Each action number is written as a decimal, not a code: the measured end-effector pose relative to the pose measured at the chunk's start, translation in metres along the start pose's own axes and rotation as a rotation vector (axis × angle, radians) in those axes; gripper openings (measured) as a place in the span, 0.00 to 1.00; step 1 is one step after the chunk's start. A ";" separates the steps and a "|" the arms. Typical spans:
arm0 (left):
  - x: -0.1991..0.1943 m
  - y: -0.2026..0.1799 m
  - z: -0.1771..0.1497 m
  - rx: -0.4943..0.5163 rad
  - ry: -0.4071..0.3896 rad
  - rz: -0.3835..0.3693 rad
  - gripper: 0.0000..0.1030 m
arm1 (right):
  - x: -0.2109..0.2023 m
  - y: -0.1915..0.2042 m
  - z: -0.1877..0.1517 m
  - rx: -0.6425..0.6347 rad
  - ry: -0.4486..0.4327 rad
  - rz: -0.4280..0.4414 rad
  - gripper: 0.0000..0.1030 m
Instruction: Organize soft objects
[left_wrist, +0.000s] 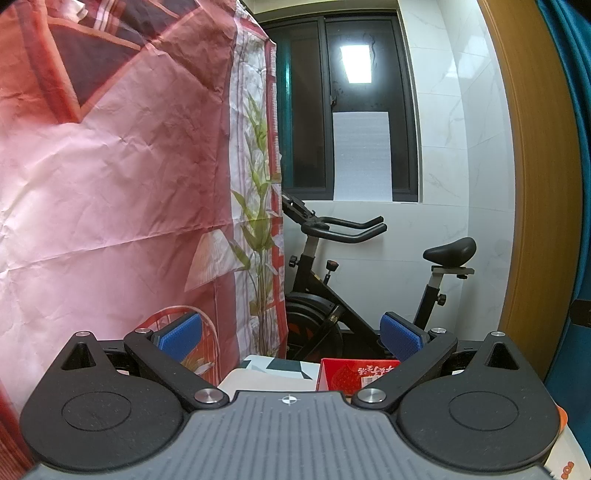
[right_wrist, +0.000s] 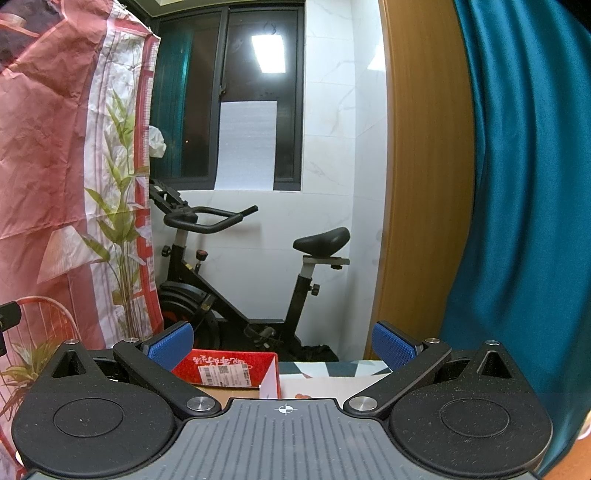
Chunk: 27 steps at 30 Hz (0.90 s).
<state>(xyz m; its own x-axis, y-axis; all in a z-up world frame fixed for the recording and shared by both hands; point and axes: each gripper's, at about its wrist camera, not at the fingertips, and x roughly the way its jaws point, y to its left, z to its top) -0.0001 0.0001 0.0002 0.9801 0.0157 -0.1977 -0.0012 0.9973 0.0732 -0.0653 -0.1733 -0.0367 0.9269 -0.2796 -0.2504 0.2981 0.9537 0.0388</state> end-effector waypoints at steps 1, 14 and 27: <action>0.000 0.001 0.000 0.000 0.000 -0.001 1.00 | 0.000 0.000 0.000 0.000 0.000 0.000 1.00; 0.008 0.004 -0.003 -0.003 0.031 -0.005 1.00 | 0.000 -0.002 0.000 0.018 -0.010 0.023 1.00; 0.074 0.000 -0.058 0.054 0.133 0.050 1.00 | 0.047 -0.011 -0.049 0.046 -0.083 0.153 1.00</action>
<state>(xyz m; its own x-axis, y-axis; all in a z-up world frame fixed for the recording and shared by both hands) 0.0611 0.0054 -0.0709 0.9443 0.0785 -0.3197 -0.0356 0.9898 0.1379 -0.0361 -0.1910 -0.0962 0.9772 -0.1420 -0.1577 0.1609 0.9803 0.1149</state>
